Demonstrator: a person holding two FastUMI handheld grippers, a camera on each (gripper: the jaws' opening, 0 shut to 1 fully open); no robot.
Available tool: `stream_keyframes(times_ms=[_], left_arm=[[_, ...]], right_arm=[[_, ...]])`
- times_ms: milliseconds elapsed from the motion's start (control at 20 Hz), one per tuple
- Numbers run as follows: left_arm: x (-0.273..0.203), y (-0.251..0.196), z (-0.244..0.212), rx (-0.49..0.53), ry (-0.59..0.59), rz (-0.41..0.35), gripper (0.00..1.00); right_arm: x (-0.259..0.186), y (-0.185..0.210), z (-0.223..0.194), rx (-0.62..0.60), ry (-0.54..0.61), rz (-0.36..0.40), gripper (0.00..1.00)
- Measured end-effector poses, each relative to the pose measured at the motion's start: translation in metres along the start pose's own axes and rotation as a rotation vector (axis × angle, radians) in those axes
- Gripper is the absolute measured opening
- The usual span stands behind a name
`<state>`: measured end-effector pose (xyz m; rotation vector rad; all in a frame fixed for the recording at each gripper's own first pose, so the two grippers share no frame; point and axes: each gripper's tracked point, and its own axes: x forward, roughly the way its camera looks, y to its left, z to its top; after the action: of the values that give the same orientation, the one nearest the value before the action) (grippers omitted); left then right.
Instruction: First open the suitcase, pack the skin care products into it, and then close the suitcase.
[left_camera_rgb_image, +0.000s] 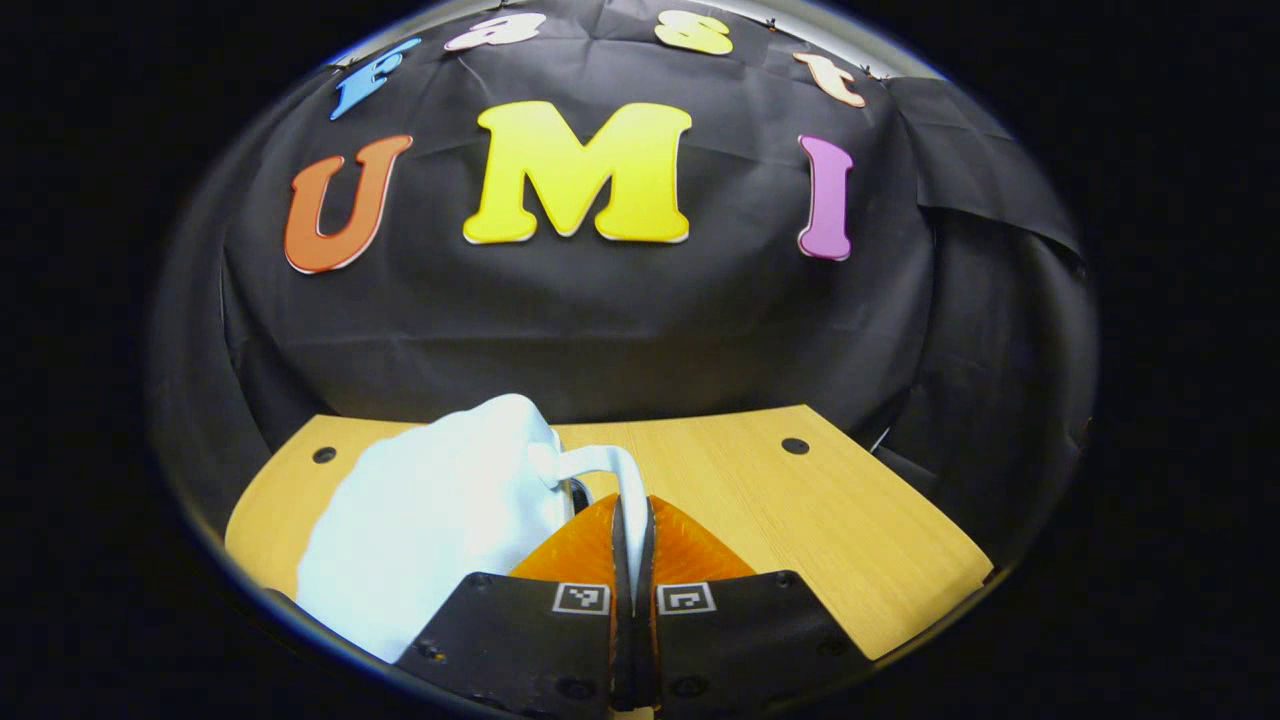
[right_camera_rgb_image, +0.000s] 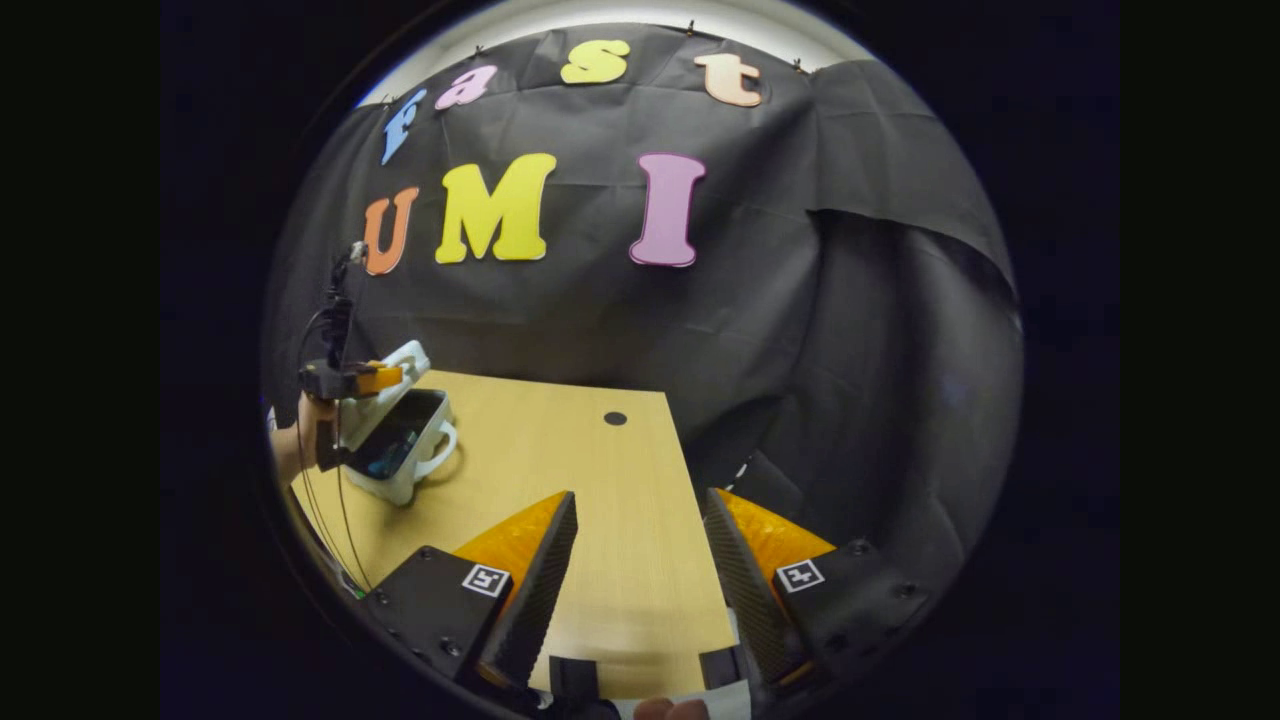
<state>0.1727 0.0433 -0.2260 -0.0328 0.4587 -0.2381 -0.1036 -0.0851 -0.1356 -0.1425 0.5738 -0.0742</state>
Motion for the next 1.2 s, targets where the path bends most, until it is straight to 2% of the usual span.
stream_keyframes(times_ms=[300,550,650,700,750,800,850,950,1000,1050,1200], left_arm=[[0.039,-0.021,-0.058,0.028,0.118,-0.012,0.04],[0.052,-0.028,-0.077,0.153,0.135,0.078,0.05],[0.058,-0.037,-0.087,0.202,0.148,0.090,0.07],[0.059,-0.044,-0.092,0.214,0.156,0.062,0.10],[0.059,-0.050,-0.095,0.198,0.146,0.039,0.17],[0.057,-0.051,-0.097,0.193,0.141,0.063,0.45],[0.055,-0.059,-0.096,0.175,0.145,0.044,0.39],[0.049,-0.077,-0.091,0.135,0.122,0.019,0.63],[0.043,-0.082,-0.087,0.130,0.110,0.017,0.94],[0.033,-0.090,-0.075,0.123,0.093,0.009,1.00],[-0.006,-0.095,-0.019,0.060,-0.008,0.023,1.00]], right_arm=[[-0.002,0.000,-0.007,-0.018,0.038,-0.011,0.77],[0.003,0.007,-0.003,-0.001,0.044,-0.012,0.77],[0.005,0.010,-0.001,0.003,0.038,-0.007,0.78],[0.005,0.011,0.000,0.005,0.034,-0.006,0.78],[0.006,0.012,0.001,0.008,0.031,-0.004,0.77],[0.008,0.012,0.001,0.010,0.033,-0.003,0.78],[0.009,0.011,0.003,0.016,0.029,-0.005,0.78],[0.012,0.012,0.008,0.024,0.016,-0.002,0.77],[0.014,0.014,0.010,0.024,0.010,0.004,0.78],[0.016,0.018,0.015,0.028,-0.004,0.015,0.78],[0.025,0.042,0.054,0.040,-0.099,0.079,0.77]])
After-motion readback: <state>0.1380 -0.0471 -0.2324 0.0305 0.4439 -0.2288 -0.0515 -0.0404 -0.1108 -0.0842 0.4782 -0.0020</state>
